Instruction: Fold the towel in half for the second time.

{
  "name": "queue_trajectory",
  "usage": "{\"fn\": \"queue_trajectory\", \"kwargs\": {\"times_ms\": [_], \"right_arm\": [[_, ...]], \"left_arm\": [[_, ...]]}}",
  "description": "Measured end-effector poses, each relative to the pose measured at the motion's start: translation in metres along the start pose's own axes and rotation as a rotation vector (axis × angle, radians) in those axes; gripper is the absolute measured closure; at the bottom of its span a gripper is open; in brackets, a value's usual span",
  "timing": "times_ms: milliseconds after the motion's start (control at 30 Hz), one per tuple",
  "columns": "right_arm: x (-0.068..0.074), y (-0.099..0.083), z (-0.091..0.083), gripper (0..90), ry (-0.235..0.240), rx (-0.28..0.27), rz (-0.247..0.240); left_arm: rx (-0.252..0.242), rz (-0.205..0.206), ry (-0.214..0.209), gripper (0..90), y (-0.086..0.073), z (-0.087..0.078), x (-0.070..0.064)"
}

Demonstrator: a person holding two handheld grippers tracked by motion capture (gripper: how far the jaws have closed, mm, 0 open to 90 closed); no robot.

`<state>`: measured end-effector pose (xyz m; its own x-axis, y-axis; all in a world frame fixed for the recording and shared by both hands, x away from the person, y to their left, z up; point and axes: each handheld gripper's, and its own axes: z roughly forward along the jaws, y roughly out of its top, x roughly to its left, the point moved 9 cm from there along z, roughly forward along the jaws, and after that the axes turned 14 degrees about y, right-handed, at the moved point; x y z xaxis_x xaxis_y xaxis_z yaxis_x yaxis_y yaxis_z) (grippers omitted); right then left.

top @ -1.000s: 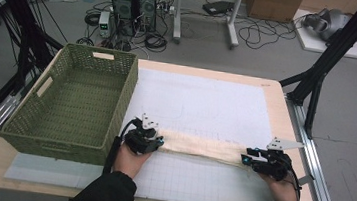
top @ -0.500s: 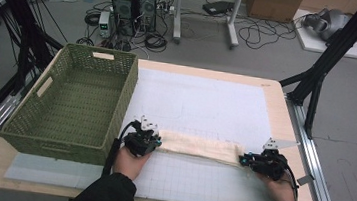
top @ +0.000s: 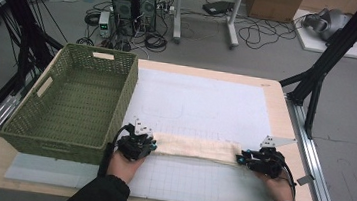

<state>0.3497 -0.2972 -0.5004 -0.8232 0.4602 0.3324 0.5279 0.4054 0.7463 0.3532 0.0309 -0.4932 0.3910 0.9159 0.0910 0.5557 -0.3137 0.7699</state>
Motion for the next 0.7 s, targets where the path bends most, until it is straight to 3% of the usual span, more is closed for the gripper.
{"fn": "queue_trajectory", "kwargs": {"times_ms": [100, 400, 533, 700], "right_arm": [[0.001, 0.002, -0.006, 63.1, -0.012, -0.029, 0.005], [-0.001, 0.005, -0.007, 56.6, -0.037, -0.024, 0.002], [-0.002, 0.004, -0.006, 54.5, -0.033, -0.022, 0.012], [-0.003, 0.004, -0.005, 52.7, -0.018, -0.031, 0.031]], "left_arm": [[-0.045, 0.007, -0.011, 66.8, 0.010, -0.006, 0.000], [-0.134, 0.130, -0.080, 61.1, 0.046, -0.010, -0.019], [-0.155, 0.198, -0.149, 60.4, 0.055, -0.004, -0.036], [-0.132, 0.259, -0.240, 59.4, 0.066, 0.007, -0.061]]}}
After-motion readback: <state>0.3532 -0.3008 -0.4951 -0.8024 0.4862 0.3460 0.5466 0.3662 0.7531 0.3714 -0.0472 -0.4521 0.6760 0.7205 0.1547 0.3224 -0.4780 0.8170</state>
